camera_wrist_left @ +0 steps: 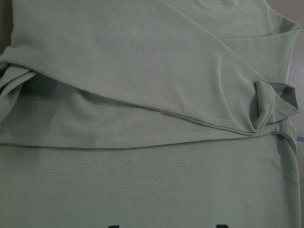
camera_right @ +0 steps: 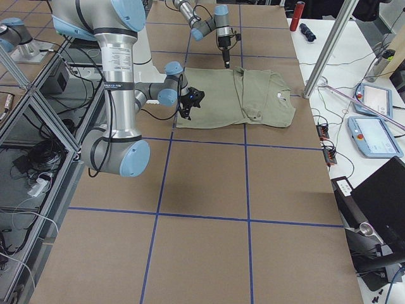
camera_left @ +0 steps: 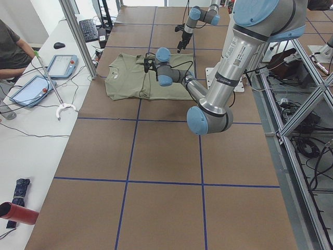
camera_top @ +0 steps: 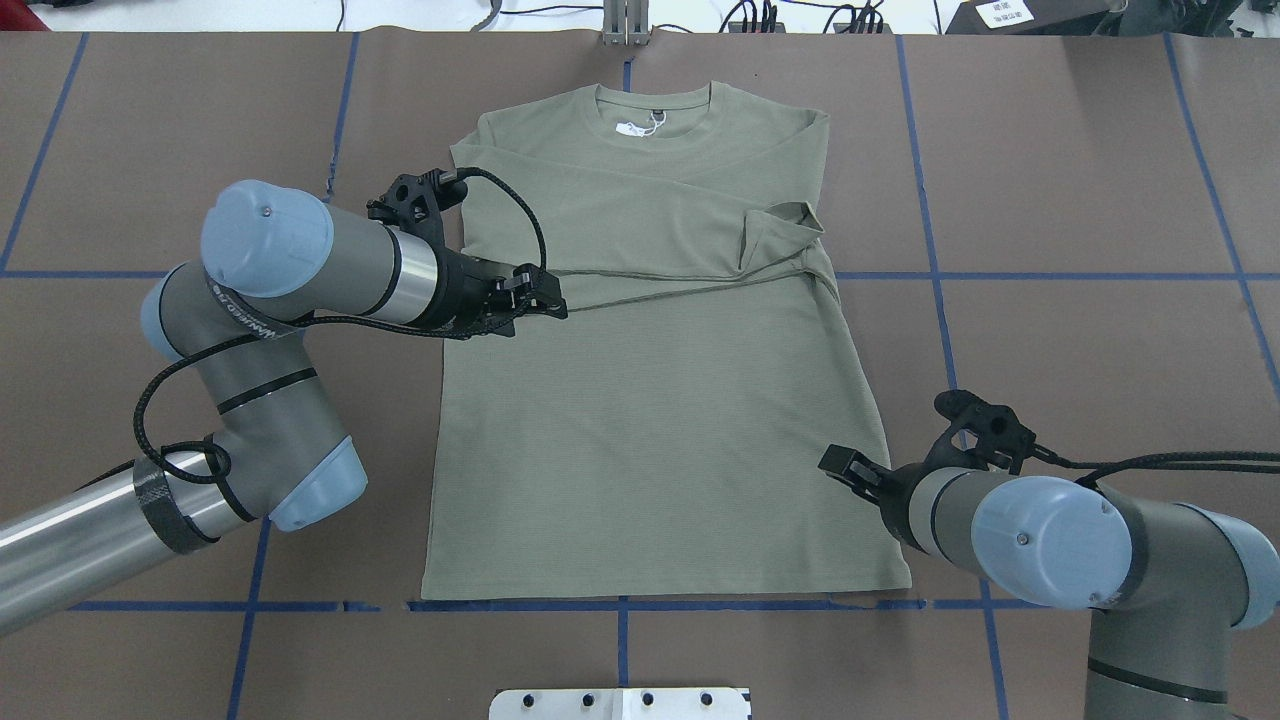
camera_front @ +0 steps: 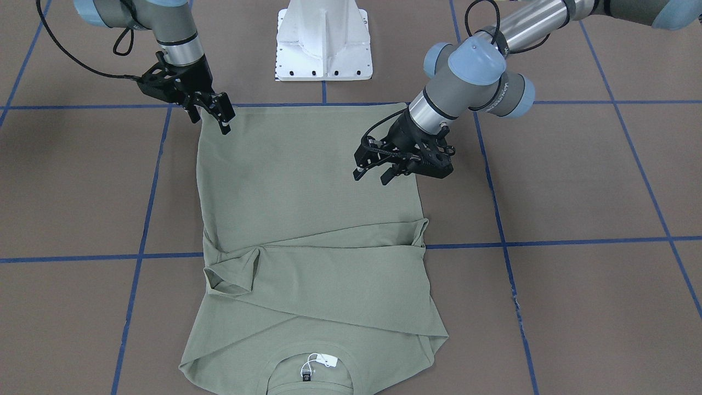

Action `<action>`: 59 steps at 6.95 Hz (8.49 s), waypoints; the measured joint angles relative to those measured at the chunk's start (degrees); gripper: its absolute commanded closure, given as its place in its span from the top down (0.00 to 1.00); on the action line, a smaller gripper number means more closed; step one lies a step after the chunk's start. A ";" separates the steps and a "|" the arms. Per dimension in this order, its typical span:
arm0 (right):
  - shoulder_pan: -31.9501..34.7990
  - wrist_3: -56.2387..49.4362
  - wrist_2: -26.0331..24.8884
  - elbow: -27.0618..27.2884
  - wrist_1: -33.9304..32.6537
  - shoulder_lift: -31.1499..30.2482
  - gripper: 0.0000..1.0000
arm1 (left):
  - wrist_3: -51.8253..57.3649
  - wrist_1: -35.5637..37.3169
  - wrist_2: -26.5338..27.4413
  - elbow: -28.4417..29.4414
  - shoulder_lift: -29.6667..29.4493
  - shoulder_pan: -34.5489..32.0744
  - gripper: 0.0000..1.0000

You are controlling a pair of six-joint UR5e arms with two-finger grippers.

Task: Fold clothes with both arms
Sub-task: 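Release the sleeve and move both grippers to the shirt hem corners, then grasp both hem corners with the left and right grippers, then lift the hem with both grippers and fold it toward the collar, then lay the hem down near the collar and open both grippers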

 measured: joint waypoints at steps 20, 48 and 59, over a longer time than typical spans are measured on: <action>-8.86 7.86 -2.56 5.22 -1.09 -7.43 0.00 | -13.79 9.31 10.89 -10.61 7.46 9.92 0.73; 20.05 -17.85 11.22 -0.58 -17.30 16.17 0.00 | -5.67 27.08 22.75 -23.95 6.22 4.81 0.00; 34.07 -30.51 13.99 -54.61 5.18 40.15 0.00 | 5.91 -3.93 23.00 18.04 -3.99 -6.44 0.02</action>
